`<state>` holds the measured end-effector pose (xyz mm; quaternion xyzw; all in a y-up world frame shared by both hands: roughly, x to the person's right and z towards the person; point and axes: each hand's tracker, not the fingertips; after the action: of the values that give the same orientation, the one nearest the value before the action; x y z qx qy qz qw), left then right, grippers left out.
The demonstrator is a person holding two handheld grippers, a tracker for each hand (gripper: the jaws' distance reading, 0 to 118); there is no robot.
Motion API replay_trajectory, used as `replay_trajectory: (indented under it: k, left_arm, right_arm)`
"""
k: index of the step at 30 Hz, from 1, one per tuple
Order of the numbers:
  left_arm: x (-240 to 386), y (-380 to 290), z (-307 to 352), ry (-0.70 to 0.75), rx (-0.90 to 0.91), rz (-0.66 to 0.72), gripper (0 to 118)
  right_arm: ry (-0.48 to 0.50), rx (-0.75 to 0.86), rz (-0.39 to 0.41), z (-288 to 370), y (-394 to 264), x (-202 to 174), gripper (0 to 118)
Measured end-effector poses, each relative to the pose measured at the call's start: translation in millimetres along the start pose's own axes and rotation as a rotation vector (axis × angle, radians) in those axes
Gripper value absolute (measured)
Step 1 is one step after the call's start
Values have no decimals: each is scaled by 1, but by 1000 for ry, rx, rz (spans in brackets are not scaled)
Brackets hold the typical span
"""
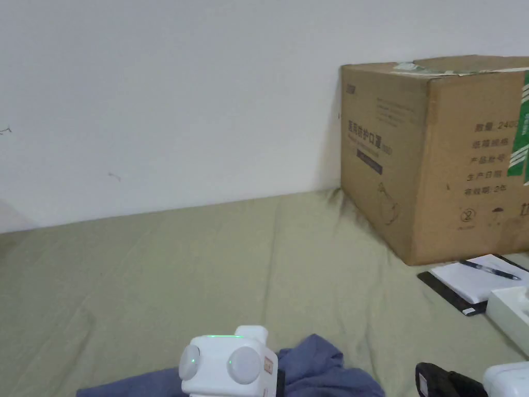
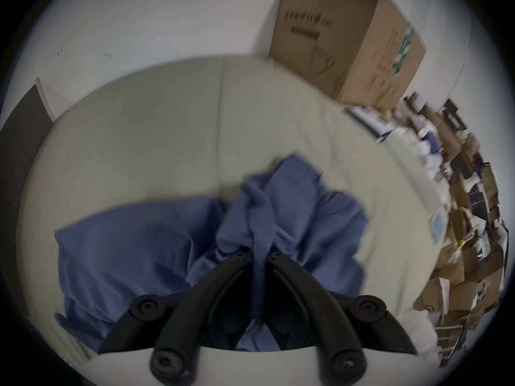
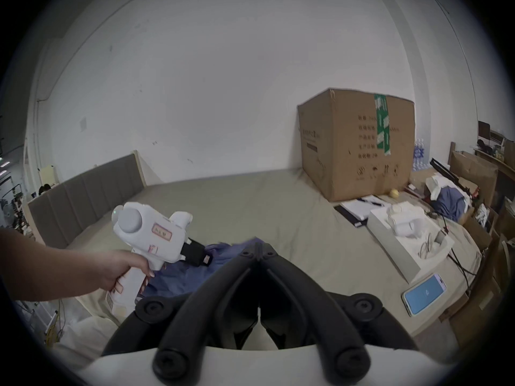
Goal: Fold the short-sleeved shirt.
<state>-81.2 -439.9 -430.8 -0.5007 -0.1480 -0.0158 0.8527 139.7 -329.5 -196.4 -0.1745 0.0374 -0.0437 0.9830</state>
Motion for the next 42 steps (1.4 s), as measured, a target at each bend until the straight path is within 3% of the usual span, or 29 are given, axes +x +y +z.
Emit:
replay_trajectory:
  k: [2, 3, 4, 5, 6, 7, 8, 15, 16, 17, 19, 22, 26, 29, 42]
  left_arm:
    - [-5, -8, -5, -44, 11, 42, 12]
    - [-8, -9, 0, -71, 38, 79, 29]
    - [-14, -6, 9, -88, 51, 92, 73]
    - [-20, -4, 18, -94, 56, 100, 96]
    - [-25, -2, 28, -103, 65, 116, 105]
    - [-31, -2, 42, -91, 80, 128, 105]
    - [-43, 2, 61, -85, 141, 143, 118]
    - [-77, -56, 227, 18, 590, 69, 114]
    - [-83, -71, 242, 43, 678, 69, 100]
    - [-82, -91, 256, 90, 755, 61, 74]
    - [-77, -120, 275, 186, 831, 44, 7]
    - [-71, -161, 291, 235, 909, 22, 0]
    - [-64, -198, 294, 374, 1027, 69, 0]
    - [-63, -211, 290, 356, 1025, 125, 0]
    - [-76, -188, 305, 342, 1023, 142, 0]
  right_arm:
    - [-1, -36, -10, -9, -8, 5, 0]
    - [3, -46, -16, -13, -10, 5, 0]
    - [3, -52, -20, -15, -11, 5, 0]
    - [5, -55, -26, -17, -12, 5, 0]
    - [8, -55, -31, -17, -11, 4, 0]
    - [12, -52, -36, -17, -9, 2, 0]
    - [19, -47, -40, -17, -5, 0, 0]
    - [75, 128, 0, 6, 25, -25, 0]
    - [76, 161, 4, 10, 28, -29, 0]
    - [74, 196, 6, 14, 29, -32, 0]
    - [75, 256, 3, 23, 30, -38, 0]
    - [65, 332, 8, 33, 25, -46, 0]
    - [17, 402, 29, 44, 9, -52, 0]
    - [-14, 398, 16, 47, 5, -53, 0]
    - [-8, 357, 15, 44, 16, -57, 0]
